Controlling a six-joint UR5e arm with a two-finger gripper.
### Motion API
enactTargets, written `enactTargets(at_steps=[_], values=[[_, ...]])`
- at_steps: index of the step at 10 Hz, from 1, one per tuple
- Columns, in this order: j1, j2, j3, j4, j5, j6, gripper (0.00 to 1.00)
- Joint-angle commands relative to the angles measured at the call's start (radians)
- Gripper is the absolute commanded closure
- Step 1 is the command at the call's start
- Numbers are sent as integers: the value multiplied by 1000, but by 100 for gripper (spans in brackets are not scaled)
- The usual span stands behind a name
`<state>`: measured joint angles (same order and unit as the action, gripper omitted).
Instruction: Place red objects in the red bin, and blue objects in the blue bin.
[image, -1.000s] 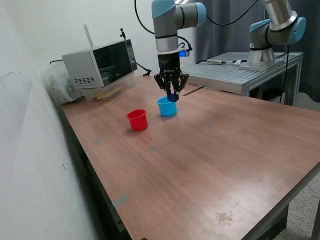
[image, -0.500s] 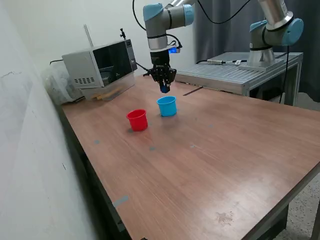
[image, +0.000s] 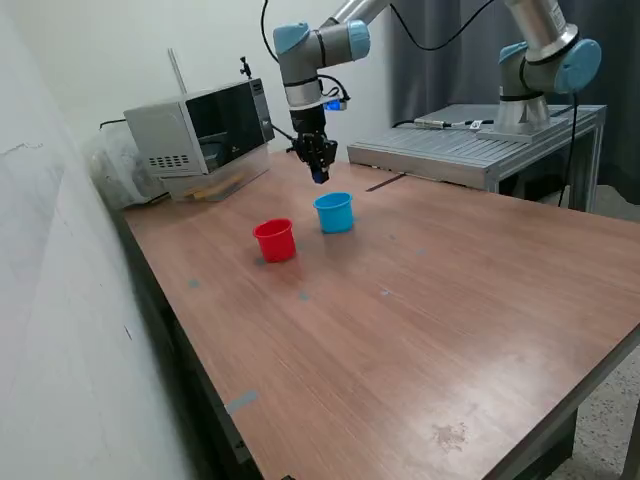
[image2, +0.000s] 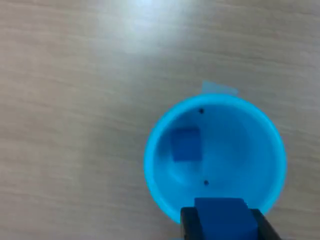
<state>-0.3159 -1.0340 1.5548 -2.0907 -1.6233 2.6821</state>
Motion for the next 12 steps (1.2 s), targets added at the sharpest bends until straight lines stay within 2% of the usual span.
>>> enactTargets(at_steps=[1,2,3,9,10,12], values=[[-12,3,13,-8,-1,-1,100],[-12,6,16,-6,-1,-1,100],[-9,11,18,-6,-3,-1,0],[6,14,13,6,-7,15,0],[9,8,13,36,-29,69,0],[55,-33,42,130,-36,136,0]])
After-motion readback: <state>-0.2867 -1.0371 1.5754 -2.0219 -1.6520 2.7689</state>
